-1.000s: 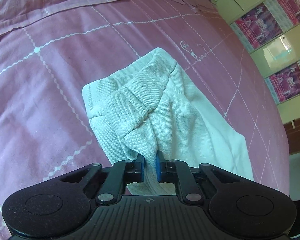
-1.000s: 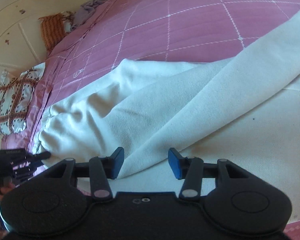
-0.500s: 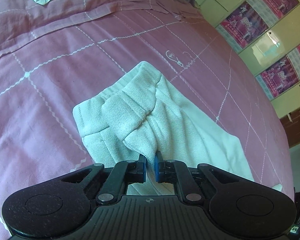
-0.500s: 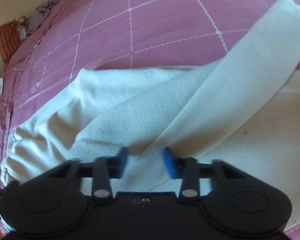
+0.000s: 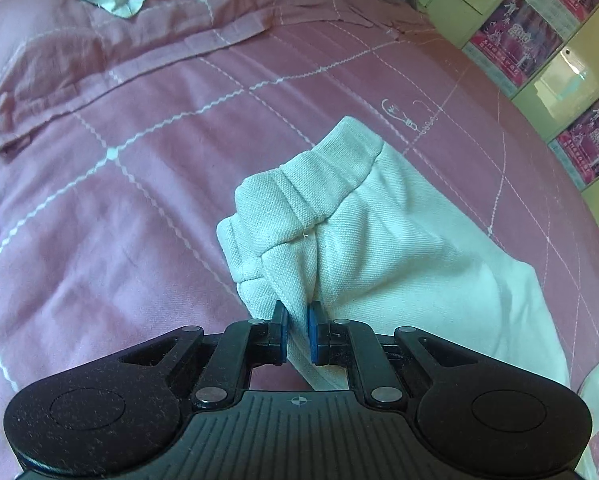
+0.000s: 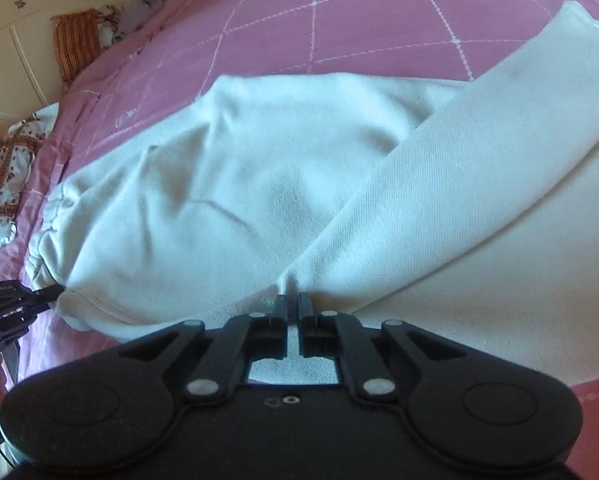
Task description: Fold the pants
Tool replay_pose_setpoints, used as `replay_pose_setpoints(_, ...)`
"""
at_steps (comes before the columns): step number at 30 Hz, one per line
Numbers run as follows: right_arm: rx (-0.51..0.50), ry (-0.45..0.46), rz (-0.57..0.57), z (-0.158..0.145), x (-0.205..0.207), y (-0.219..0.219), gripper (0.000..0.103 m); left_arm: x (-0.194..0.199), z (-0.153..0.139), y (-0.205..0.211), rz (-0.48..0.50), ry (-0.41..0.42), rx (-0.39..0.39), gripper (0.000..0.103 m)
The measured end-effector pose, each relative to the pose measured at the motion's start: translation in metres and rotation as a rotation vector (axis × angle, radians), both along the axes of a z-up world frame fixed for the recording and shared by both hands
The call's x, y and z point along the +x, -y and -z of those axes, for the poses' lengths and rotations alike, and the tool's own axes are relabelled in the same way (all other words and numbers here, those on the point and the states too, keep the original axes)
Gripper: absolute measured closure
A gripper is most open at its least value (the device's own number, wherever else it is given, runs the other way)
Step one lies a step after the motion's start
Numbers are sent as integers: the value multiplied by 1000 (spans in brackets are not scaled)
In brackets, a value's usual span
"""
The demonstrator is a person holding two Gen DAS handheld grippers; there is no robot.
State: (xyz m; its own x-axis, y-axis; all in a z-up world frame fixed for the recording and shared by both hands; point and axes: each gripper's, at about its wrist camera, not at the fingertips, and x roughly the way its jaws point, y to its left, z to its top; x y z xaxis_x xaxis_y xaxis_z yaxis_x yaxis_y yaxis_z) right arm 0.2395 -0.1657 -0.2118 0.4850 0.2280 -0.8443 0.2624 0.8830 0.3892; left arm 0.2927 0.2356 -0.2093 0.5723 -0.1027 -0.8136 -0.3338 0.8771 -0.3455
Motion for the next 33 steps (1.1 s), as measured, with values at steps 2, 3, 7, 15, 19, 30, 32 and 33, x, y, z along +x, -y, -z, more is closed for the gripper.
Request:
replay_pose_setpoints(2,10,22,1,-16,-4,6,74,-11,-22,13,42,51,58,94)
replay_pose_setpoints(3,2,37,2,-24,-5,12,71,-16,-32,21,69,76,85,94)
replay_pose_setpoints(7,-97,74,40,-47,2,46,60,-21,-46,70,209,91,81,94)
replay_pose_setpoints(15,-100,-50,199,-33,52,94,60,-14,-1,153,321,-24,71,94)
replay_pose_setpoints(19,-106,-112,247,-17,76,97,61,-22,13,145,300,-7,41,95)
replay_pose_setpoints(30,-232,-128,175,-25,61,104,102,-21,18,135,312,16,4,95)
replay_pose_setpoints(32,-204,-68,175,-43,30,110,103,-23,18,136,323,24,17,95)
replay_pose_setpoints(33,-177,-40,187,-51,10,114,103,-24,18,137,327,28,26,95)
